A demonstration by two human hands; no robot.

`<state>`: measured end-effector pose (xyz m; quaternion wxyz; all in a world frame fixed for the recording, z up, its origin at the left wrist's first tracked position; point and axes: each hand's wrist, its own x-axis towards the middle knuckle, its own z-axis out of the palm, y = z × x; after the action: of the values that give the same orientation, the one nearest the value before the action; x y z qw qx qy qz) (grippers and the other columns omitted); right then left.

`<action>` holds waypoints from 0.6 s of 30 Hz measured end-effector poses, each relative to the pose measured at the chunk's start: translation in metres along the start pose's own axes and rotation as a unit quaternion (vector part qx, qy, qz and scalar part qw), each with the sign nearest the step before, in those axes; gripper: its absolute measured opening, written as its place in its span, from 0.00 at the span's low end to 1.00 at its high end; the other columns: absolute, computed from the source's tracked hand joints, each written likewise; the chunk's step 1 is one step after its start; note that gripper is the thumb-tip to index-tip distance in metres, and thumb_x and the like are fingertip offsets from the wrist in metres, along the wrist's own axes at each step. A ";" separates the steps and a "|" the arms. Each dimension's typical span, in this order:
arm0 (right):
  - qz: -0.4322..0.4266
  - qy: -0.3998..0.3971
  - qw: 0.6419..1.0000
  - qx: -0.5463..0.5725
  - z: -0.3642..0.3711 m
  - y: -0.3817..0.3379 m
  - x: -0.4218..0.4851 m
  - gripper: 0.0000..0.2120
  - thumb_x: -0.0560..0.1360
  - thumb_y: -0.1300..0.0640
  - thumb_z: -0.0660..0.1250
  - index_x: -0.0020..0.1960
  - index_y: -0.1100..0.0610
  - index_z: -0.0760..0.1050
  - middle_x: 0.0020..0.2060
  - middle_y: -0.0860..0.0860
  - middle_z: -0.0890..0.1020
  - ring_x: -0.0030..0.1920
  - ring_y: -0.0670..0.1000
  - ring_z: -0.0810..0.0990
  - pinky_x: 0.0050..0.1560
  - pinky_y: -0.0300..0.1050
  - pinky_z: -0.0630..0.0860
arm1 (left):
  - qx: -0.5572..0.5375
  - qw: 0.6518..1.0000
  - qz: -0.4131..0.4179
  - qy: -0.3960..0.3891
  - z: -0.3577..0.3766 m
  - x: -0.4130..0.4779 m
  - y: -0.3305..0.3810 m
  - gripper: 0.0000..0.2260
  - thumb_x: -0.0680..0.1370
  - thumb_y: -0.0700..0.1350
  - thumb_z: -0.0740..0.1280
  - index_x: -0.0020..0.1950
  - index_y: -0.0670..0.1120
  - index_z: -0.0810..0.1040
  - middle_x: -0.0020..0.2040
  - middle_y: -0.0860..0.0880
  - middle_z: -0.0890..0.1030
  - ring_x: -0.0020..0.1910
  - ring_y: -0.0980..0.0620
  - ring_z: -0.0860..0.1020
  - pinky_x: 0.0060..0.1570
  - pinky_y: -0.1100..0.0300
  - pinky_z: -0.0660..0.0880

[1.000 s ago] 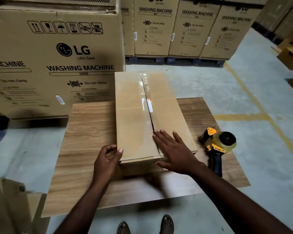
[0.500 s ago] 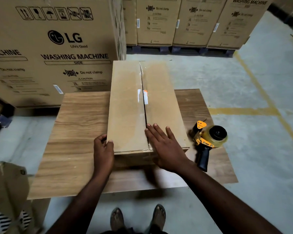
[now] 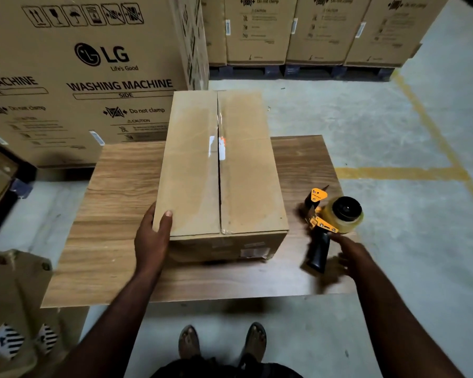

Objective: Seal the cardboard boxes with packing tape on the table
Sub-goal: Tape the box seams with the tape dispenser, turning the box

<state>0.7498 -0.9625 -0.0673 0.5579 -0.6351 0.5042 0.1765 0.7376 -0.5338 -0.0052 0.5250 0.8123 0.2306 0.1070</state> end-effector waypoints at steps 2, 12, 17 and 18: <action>0.025 -0.130 0.990 0.052 0.004 0.006 0.004 0.15 0.77 0.49 0.71 0.54 0.60 0.76 0.42 0.59 0.80 0.37 0.55 0.79 0.39 0.45 0.76 | -0.001 1.000 0.001 -0.005 -0.002 -0.002 0.003 0.18 0.82 0.50 0.65 0.72 0.51 0.75 0.66 0.53 0.79 0.64 0.53 0.76 0.64 0.56 0.71; 0.041 -0.216 0.961 0.170 0.039 -0.006 0.024 0.20 0.82 0.52 0.63 0.33 0.55 0.66 0.20 0.48 0.67 0.19 0.47 0.67 0.22 0.35 0.65 | 0.095 0.995 0.010 -0.008 -0.019 0.000 0.022 0.18 0.80 0.50 0.70 0.69 0.51 0.78 0.63 0.50 0.81 0.60 0.51 0.78 0.59 0.54 0.74; -0.005 -0.199 0.945 0.258 0.047 -0.035 0.000 0.19 0.84 0.57 0.58 0.34 0.54 0.61 0.18 0.47 0.65 0.17 0.45 0.64 0.19 0.32 0.61 | 0.078 0.979 0.176 0.063 0.000 -0.037 0.047 0.14 0.77 0.37 0.70 0.61 0.49 0.80 0.57 0.52 0.80 0.52 0.57 0.78 0.54 0.59 0.73; -0.016 -0.195 0.944 0.267 0.050 -0.040 -0.007 0.19 0.83 0.57 0.59 0.34 0.54 0.62 0.18 0.47 0.65 0.17 0.45 0.64 0.20 0.33 0.62 | 0.050 0.983 0.174 0.043 0.005 -0.045 0.052 0.13 0.77 0.37 0.70 0.59 0.49 0.80 0.55 0.53 0.81 0.51 0.56 0.79 0.53 0.58 0.75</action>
<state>0.7971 -0.9207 -0.0566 0.7973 -0.4237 0.4039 0.1469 0.7144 -0.5772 0.0432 0.4463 0.8599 0.1137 0.2199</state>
